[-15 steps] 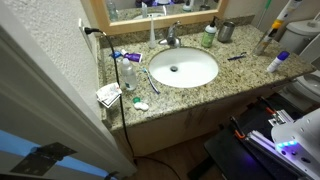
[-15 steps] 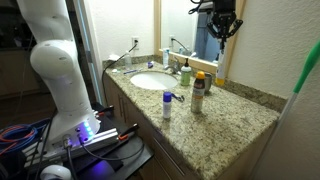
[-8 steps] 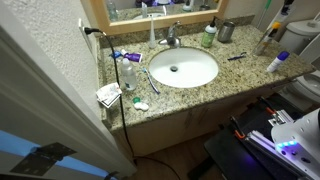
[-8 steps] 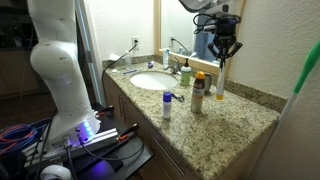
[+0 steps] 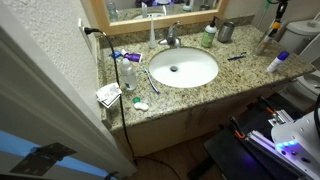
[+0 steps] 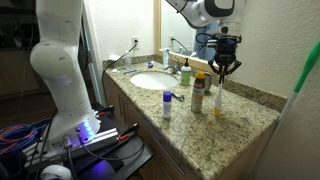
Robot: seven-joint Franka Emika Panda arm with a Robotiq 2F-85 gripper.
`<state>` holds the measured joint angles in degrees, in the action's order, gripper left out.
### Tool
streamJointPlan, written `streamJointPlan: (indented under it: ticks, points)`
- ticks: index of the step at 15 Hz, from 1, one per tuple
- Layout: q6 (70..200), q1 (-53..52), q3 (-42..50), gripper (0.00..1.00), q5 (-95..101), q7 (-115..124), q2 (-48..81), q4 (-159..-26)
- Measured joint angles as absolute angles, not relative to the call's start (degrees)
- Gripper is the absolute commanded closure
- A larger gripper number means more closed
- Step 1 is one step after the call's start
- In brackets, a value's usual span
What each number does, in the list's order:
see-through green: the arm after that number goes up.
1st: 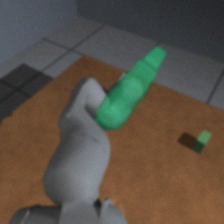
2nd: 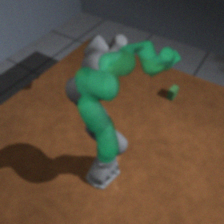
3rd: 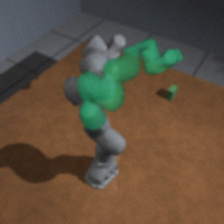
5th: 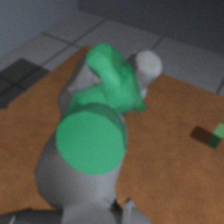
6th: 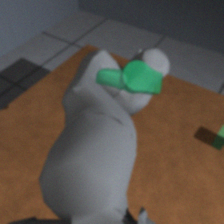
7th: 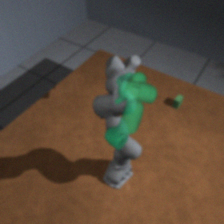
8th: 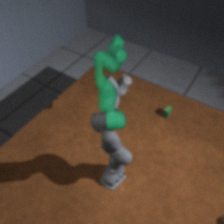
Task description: Move the white and orange tube from the left to the right side of the counter
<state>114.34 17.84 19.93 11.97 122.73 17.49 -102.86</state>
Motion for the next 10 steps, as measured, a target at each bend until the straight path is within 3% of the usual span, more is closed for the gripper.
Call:
streamJointPlan:
  ticks: [10]
  points:
    - [120.1,16.7,19.8,0.99,10.6,122.8,18.4,-104.9]
